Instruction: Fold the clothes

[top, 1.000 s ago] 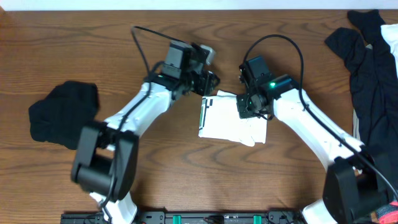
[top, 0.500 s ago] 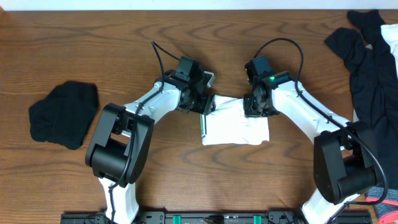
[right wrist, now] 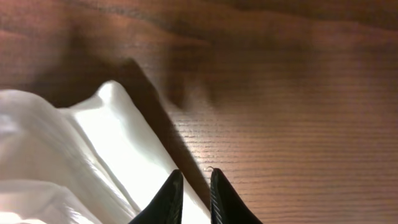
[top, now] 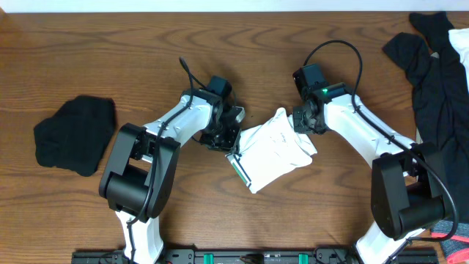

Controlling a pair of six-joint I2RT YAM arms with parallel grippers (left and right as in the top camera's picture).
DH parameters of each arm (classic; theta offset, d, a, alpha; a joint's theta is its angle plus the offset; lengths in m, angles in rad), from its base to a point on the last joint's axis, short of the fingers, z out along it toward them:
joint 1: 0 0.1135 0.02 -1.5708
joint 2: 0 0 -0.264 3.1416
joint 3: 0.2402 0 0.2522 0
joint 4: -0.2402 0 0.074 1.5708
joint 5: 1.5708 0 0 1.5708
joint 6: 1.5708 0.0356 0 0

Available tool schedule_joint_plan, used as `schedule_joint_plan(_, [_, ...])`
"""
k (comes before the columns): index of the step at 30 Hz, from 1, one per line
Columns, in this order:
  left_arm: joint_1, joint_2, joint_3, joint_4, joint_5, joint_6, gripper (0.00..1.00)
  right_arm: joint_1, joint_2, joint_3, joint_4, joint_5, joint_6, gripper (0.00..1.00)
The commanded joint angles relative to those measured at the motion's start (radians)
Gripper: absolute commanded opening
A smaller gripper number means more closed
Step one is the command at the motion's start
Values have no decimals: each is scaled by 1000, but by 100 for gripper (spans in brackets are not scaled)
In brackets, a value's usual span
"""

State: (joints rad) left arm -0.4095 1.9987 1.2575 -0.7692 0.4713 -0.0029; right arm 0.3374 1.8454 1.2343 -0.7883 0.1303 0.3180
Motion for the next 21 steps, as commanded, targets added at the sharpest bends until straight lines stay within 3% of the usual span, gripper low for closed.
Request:
schedule_joint_plan(1, [1, 21, -23, -19, -54, -5, 31, -7, -7, 15, -37, -59, -20, 14])
schedule_joint_plan(7, [3, 9, -23, -16, -70, -5, 31, -7, -121, 45, -174, -250, -130, 17])
schedule_joint_plan(12, [10, -57, -23, -15, -73, -5, 31, -7, -259, 47, -246, -259, -137, 21])
schedule_joint_plan(15, [12, -133, -23, -14, -79, -5, 32, -3, -305, 47, -265, -281, -137, 30])
schedule_joint_plan(18, [12, -216, -23, -12, -173, -18, 33, 5, -299, 40, -275, -319, -137, 31])
schedule_joint_plan(19, [12, -235, -23, -5, -204, -21, 35, 9, -294, 36, -274, -322, -137, 32])
schedule_joint_plan(21, [12, -258, -23, 26, -242, -21, 59, 14, -274, 23, -270, -322, -136, 32])
